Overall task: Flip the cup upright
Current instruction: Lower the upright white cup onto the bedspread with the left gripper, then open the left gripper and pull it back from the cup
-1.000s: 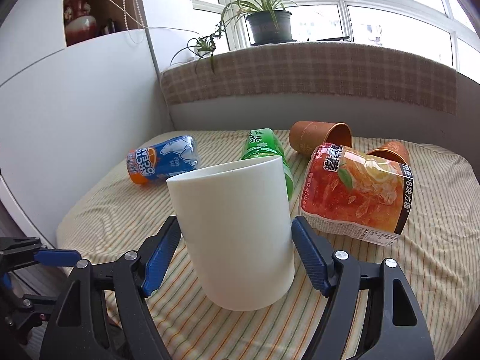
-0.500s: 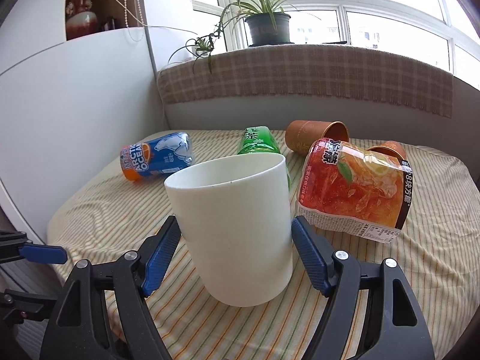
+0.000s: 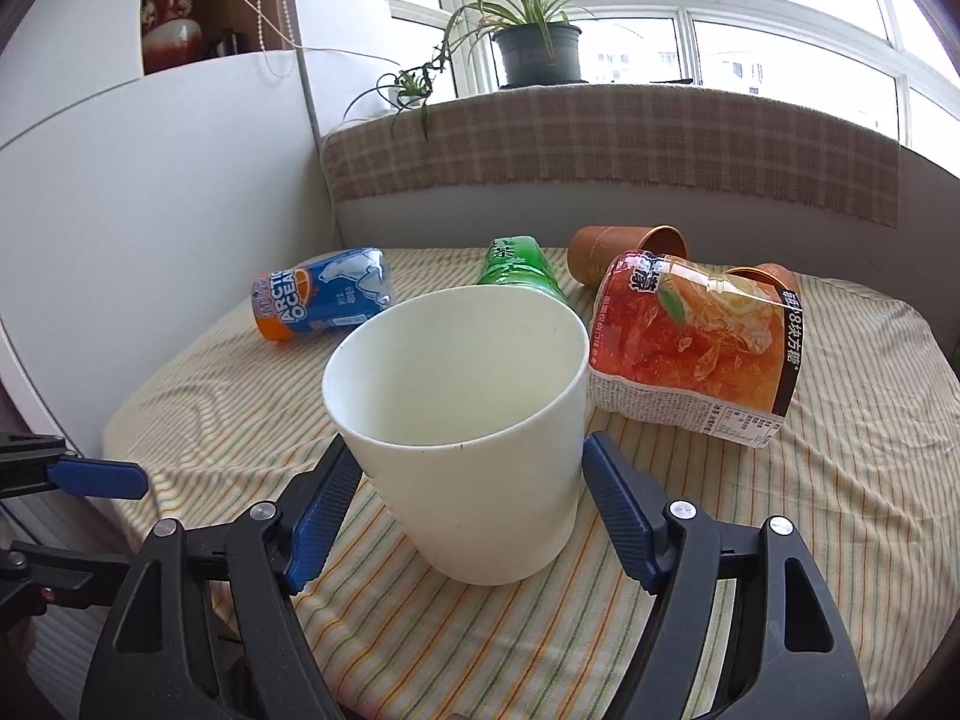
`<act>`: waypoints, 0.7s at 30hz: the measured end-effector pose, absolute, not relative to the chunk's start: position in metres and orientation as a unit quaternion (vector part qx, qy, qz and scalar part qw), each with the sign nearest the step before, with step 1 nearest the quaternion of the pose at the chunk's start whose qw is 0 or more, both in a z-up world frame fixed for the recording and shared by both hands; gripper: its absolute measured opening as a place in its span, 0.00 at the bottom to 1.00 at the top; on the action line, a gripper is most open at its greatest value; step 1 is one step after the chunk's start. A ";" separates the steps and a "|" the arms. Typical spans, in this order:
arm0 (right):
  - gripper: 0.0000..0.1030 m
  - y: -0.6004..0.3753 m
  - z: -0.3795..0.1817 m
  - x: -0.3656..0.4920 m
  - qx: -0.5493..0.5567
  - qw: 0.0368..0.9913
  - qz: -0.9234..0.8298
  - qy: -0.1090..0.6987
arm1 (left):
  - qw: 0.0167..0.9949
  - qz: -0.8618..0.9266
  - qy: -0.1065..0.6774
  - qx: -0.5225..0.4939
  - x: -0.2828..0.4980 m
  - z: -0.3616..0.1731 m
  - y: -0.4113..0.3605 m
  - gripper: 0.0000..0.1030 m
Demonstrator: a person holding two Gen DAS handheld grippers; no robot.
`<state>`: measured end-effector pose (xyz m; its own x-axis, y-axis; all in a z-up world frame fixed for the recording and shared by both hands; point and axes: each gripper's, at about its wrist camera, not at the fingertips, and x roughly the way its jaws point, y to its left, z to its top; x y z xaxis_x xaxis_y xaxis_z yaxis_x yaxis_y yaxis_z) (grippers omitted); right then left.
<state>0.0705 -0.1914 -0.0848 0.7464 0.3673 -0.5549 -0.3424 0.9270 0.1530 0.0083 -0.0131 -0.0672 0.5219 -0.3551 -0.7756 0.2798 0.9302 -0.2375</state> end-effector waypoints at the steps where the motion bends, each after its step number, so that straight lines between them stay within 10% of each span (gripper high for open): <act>1: 0.73 -0.192 -0.084 0.070 0.021 0.933 0.191 0.303 | 0.872 -0.182 0.452 -0.041 0.008 -0.067 -0.013 0.78; 21: 0.74 -0.232 -0.042 0.005 0.046 0.941 0.165 0.290 | 0.919 -0.155 0.361 -0.039 0.006 -0.029 -0.022 0.78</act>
<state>0.0055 -0.2322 -0.0423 0.7767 0.3382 -0.5313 -0.2849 0.9410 0.1824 0.0060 -0.0223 -0.0288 0.6910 -0.3123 -0.6519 0.2565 0.9491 -0.1827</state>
